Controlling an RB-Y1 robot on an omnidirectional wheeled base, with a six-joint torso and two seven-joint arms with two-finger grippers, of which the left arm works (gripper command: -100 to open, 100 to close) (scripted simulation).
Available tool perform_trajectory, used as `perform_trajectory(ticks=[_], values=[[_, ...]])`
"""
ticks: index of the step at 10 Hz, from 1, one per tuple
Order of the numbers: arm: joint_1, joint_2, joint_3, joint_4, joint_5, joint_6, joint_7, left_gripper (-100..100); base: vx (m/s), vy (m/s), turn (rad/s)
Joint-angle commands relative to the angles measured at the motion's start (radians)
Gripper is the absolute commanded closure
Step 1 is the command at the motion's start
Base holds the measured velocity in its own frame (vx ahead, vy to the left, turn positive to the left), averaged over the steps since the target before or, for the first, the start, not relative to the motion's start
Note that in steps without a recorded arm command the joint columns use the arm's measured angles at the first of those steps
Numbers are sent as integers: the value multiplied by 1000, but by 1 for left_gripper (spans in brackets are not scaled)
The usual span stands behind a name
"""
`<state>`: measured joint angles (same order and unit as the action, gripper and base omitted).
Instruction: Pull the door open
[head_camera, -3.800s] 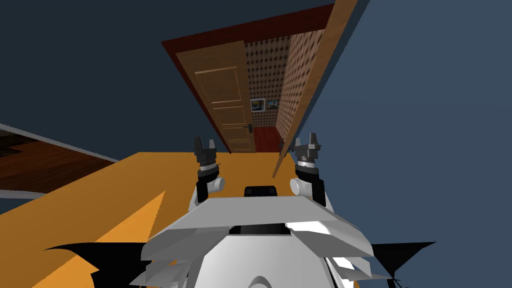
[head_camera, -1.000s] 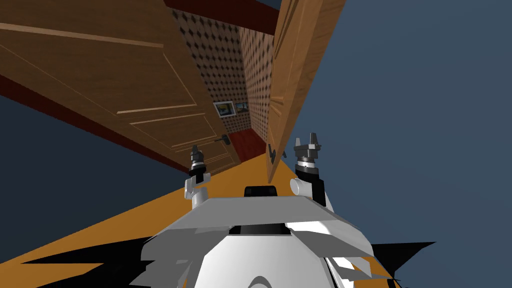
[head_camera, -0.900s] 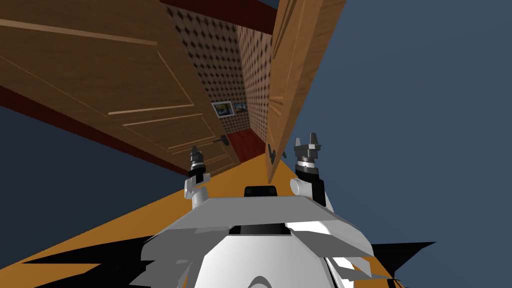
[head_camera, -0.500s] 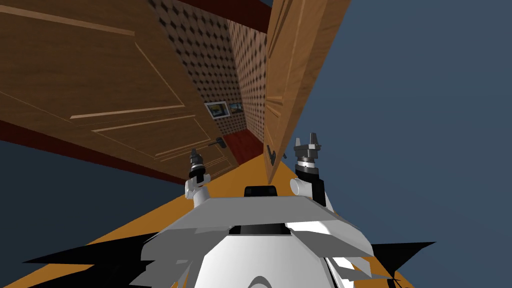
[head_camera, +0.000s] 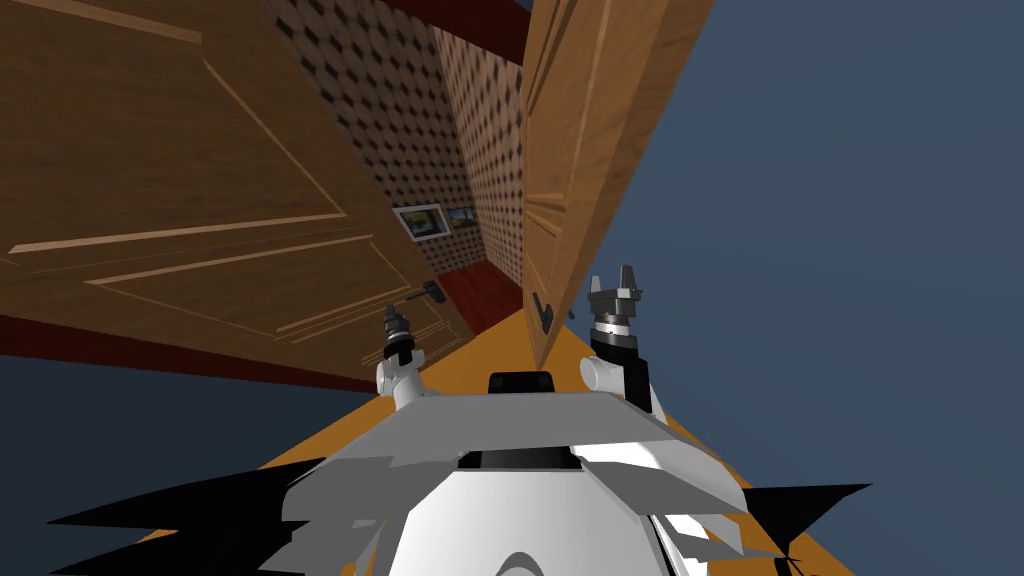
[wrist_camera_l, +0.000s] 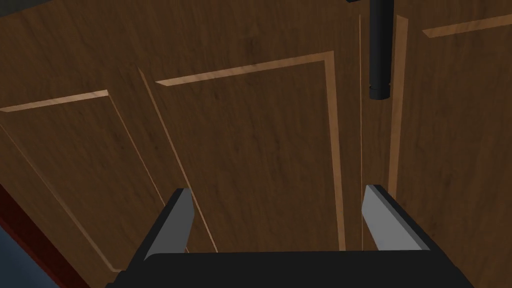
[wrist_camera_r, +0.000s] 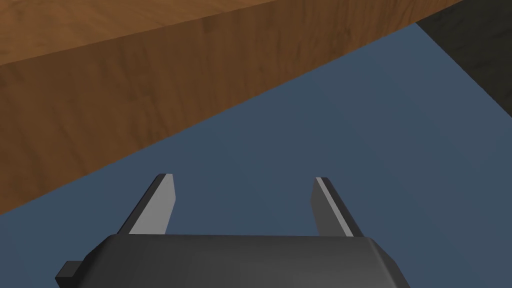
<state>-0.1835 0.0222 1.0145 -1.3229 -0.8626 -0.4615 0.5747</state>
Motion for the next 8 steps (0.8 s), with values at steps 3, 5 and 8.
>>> perform_trajectory(ticks=[3,5,8], values=[[-38,-23,68,54,-68,13,54,-100,53,63,-140],[-58,-33,100,84,-98,17,75,-100,47,56,-100],[-98,-53,163,143,-156,25,117,-100,57,72,-144]])
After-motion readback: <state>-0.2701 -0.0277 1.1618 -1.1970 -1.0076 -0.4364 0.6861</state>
